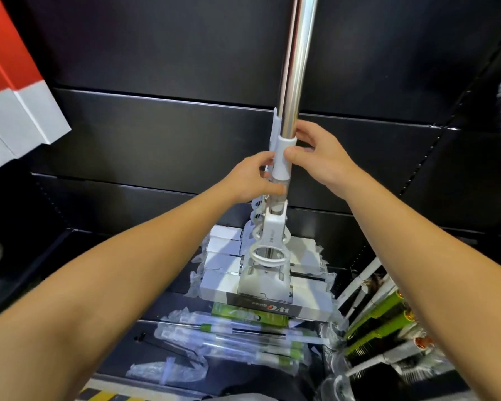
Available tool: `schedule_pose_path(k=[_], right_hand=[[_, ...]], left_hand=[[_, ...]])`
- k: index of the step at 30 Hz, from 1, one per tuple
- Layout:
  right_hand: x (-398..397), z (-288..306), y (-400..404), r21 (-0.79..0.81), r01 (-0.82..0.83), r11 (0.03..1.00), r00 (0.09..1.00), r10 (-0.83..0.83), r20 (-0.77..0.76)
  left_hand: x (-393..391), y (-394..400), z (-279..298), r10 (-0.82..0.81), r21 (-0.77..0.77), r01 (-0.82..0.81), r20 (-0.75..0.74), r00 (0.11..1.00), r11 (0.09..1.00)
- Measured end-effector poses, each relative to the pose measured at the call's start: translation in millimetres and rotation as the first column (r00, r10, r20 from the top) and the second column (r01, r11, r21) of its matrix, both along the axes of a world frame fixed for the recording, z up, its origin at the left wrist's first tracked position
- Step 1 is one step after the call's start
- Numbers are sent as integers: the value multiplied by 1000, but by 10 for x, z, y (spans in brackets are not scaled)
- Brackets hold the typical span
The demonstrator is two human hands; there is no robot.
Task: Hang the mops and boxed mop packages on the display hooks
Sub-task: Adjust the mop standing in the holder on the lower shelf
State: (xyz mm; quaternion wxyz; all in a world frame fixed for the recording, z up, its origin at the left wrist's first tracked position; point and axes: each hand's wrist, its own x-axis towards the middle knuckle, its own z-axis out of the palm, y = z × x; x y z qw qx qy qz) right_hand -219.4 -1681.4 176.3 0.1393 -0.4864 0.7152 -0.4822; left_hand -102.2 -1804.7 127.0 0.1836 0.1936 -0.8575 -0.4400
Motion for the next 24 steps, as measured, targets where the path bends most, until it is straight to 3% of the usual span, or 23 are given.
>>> schedule_pose_path(k=[4, 24], right_hand=[[6, -18, 11, -31, 2, 1000, 1000, -1, 14], [62, -85, -64, -49, 20, 999, 1000, -19, 13]], left_hand=[[-5, -4, -25, -18, 68, 19, -15, 1000, 997], [75, -56, -72, 12, 91, -7, -59, 998, 996]])
